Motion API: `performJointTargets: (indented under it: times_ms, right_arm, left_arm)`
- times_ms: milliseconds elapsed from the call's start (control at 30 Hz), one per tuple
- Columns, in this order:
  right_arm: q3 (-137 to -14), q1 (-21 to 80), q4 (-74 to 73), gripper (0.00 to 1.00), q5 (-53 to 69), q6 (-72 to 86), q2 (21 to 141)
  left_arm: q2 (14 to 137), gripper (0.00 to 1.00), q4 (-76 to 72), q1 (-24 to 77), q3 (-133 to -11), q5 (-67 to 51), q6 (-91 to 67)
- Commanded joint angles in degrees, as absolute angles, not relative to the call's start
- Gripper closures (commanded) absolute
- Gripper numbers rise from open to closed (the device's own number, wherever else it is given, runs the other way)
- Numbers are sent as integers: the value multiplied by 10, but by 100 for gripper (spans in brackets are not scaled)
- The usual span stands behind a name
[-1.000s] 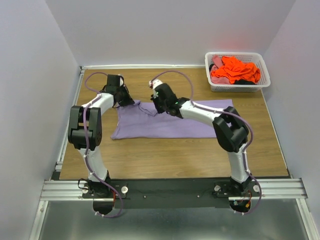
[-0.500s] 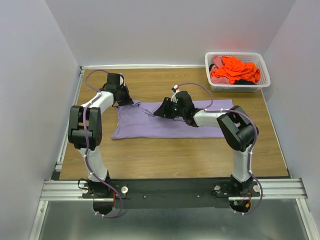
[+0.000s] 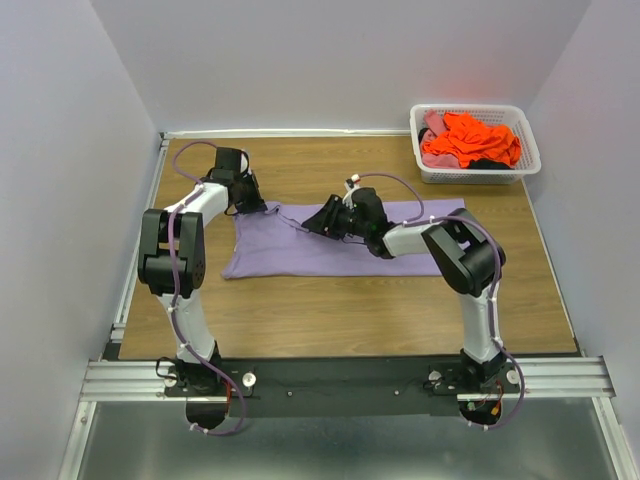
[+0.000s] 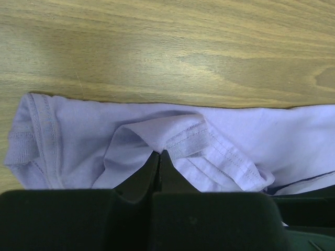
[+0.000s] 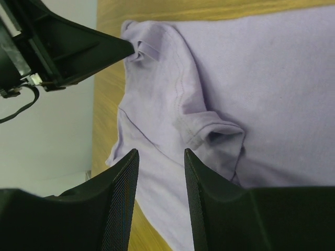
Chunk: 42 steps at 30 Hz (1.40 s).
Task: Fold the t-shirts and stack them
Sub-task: Fold the tshirt
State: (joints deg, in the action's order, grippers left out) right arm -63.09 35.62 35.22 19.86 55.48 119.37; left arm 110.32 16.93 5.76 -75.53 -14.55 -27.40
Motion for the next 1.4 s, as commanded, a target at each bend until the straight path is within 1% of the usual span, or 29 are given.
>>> performJointTargets:
  times_ms: [0,500,700,800,1067,1100,1267,1300,1367]
  right_arm:
    - [-621,358,371,53,172,588,1219]
    - [-642,358,372,53,160,608,1247]
    - [-661,358,372,55,164,606,1249]
    - [-668,358,372,58,167,606,1250]
    - [-668,358,372,74,169,612,1255]
    - [-666,357,372,80,168,612,1253]
    - [-643,352,371,97,166,612,1238]
    - [-641,350,370,99,171,612,1235]
    - [-633,335,369,100,189,615,1226]
  left_arm:
    - [1114,100,179,61,-772,-149,-265]
    - [1116,100,179,61,-773,-152,-264]
    - [1118,100,178,61,-773,-151,-264]
    - [1119,100,178,61,-773,-152,-264]
    - [1121,100,179,61,-774,-153,-263]
    - [1121,100,180,61,-777,-153,-262]
    - [1122,100,196,59,-787,-151,-252]
    - [1122,100,199,59,-790,-152,-250]
    - [1123,100,211,56,-799,-154,-242]
